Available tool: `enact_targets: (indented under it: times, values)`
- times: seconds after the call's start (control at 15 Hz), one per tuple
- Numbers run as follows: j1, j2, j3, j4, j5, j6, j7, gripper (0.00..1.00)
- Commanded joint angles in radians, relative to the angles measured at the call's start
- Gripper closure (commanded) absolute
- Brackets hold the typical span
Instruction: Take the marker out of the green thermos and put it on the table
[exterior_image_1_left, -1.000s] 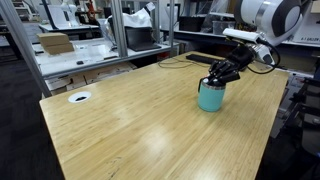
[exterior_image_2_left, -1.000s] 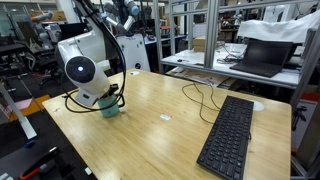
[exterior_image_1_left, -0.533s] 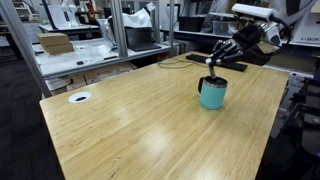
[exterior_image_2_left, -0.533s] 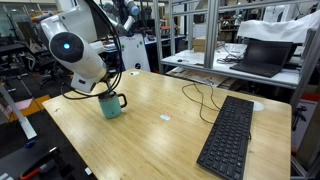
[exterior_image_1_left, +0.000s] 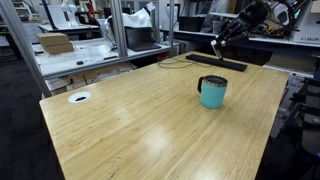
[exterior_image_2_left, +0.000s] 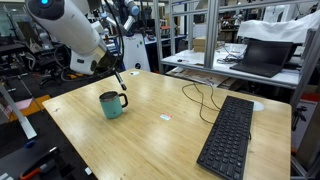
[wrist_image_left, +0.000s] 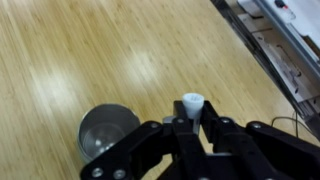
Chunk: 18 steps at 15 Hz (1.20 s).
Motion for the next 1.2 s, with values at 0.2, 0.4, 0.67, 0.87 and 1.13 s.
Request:
enact_targets:
  times: [0.2, 0.4, 0.67, 0.87, 1.13]
  values:
    - [-0.019, 0.287, -0.024, 0.162, -0.13, 0.182, 0.099, 0.95]
    - [-0.017, 0.402, -0.051, 0.262, -0.162, 0.263, 0.161, 0.95]
    - [-0.029, 0.523, -0.009, 0.331, -0.269, 0.318, 0.274, 0.95]
    - [-0.039, 0.579, 0.029, 0.344, -0.364, 0.349, 0.367, 0.95]
    - [-0.047, 0.591, 0.04, 0.343, -0.457, 0.355, 0.462, 0.55]
